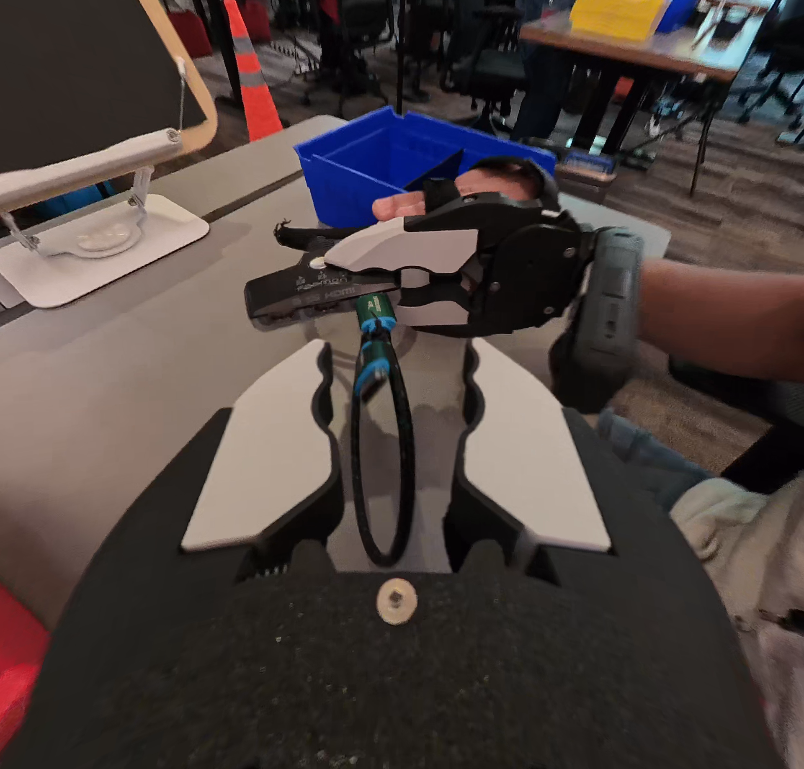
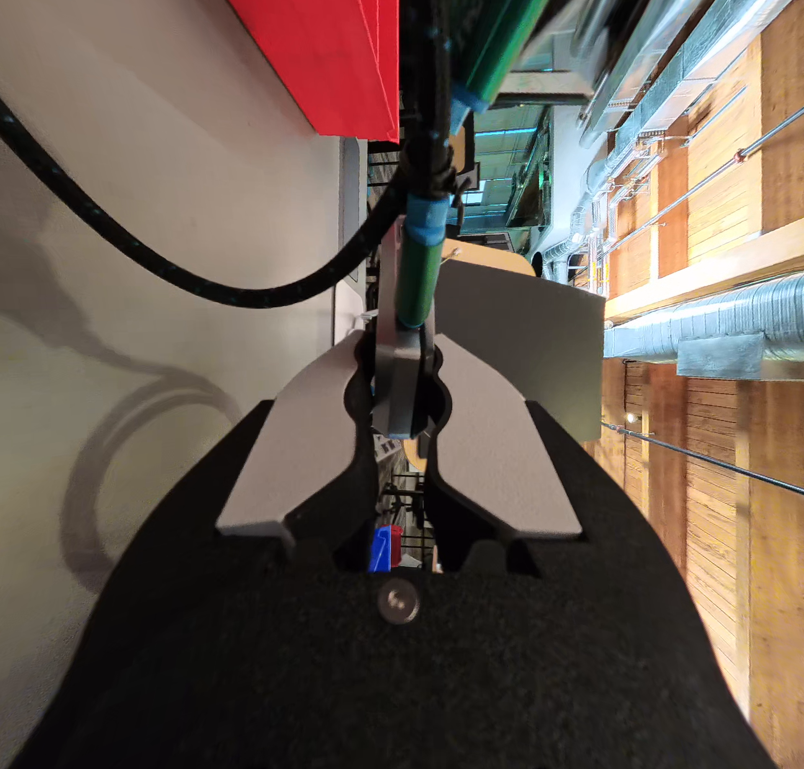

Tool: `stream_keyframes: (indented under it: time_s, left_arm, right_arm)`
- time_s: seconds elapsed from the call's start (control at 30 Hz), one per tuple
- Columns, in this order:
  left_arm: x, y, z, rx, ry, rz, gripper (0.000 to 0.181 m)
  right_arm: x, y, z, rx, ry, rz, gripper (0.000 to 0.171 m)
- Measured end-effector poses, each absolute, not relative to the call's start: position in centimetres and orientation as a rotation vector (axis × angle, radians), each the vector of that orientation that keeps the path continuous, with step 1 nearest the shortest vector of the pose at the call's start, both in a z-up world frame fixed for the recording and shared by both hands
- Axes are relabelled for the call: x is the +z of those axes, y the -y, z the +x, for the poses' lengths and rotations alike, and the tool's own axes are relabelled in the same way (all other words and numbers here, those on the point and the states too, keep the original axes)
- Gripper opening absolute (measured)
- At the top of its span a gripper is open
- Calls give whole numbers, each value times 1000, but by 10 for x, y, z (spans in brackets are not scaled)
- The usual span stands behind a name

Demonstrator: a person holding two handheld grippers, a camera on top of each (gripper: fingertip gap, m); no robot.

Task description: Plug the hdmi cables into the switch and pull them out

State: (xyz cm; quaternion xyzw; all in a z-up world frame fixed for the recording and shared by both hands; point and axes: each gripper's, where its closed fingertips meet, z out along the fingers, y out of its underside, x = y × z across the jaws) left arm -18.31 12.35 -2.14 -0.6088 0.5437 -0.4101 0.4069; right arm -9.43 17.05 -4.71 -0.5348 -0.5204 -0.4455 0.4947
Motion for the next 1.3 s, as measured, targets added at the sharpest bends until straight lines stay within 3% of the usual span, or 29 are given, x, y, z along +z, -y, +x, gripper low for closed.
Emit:
stream_keyframes:
  time_s: [0.1, 0.3, 0.77, 0.97, 1.03, 1.2, 1.3]
  left_arm:
    - [-27, -127, -215, -1141, -1195, -1552, 61]
    - [-88, -132, -260, -1129, -1052, -1535, 64]
    - [-85, -134, -256, -1121, -1060, -1502, 69]
    - [-86, -133, -257, -1271, -1020, -1554, 68]
    - [-86, -133, -258, -1330, -1005, -1575, 67]
    - [-83, -133, -259, -1378, -994, -1586, 67]
    - [-84, -133, -261, -1336, -1012, -1584, 66]
  right_arm:
    - [-47, -167, -93, -1082, 1265, -1269, 22]
    - [-46, -164, -91, -1087, 1271, -1240, 22]
    - [-17, -172, -93, -1054, 1254, -1258, 22]
    - [127, -161, 11, -1026, 1179, -1524, 22]
    - [154, -164, 57, -984, 1154, -1712, 22]
    - [136, -199, 153, -583, 977, -2013, 22]
    - [89, -204, 203, -275, 810, -2193, 22]
